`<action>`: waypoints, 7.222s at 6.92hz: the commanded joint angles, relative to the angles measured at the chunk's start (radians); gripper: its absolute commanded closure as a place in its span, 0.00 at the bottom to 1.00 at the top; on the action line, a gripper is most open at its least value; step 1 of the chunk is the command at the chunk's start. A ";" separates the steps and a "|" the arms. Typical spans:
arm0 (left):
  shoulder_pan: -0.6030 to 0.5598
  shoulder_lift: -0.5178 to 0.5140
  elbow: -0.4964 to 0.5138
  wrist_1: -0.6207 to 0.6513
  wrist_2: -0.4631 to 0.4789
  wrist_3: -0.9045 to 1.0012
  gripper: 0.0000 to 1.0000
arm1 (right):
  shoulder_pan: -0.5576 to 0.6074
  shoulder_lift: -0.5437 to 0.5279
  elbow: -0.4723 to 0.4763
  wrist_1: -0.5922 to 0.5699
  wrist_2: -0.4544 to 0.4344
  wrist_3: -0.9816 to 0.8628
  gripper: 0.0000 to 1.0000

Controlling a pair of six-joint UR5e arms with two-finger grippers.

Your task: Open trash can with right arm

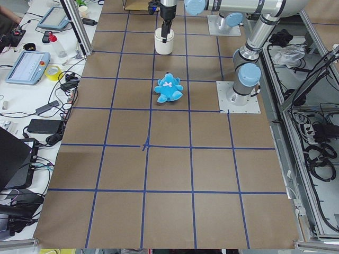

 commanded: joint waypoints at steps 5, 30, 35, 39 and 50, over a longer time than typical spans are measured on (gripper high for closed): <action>0.000 0.000 0.000 0.000 0.000 0.000 0.00 | 0.000 -0.002 0.000 0.000 0.000 0.000 0.00; 0.000 0.000 0.000 0.000 0.000 0.000 0.00 | 0.229 0.078 0.299 -0.239 -0.028 0.276 1.00; 0.000 0.000 0.000 0.000 0.000 0.000 0.00 | 0.229 0.118 0.356 -0.336 -0.043 0.273 1.00; 0.000 0.000 0.000 0.000 0.000 0.000 0.00 | 0.229 0.119 0.388 -0.371 -0.041 0.272 1.00; 0.000 0.000 0.000 0.000 0.000 0.000 0.00 | 0.226 0.055 0.330 -0.293 -0.081 0.264 1.00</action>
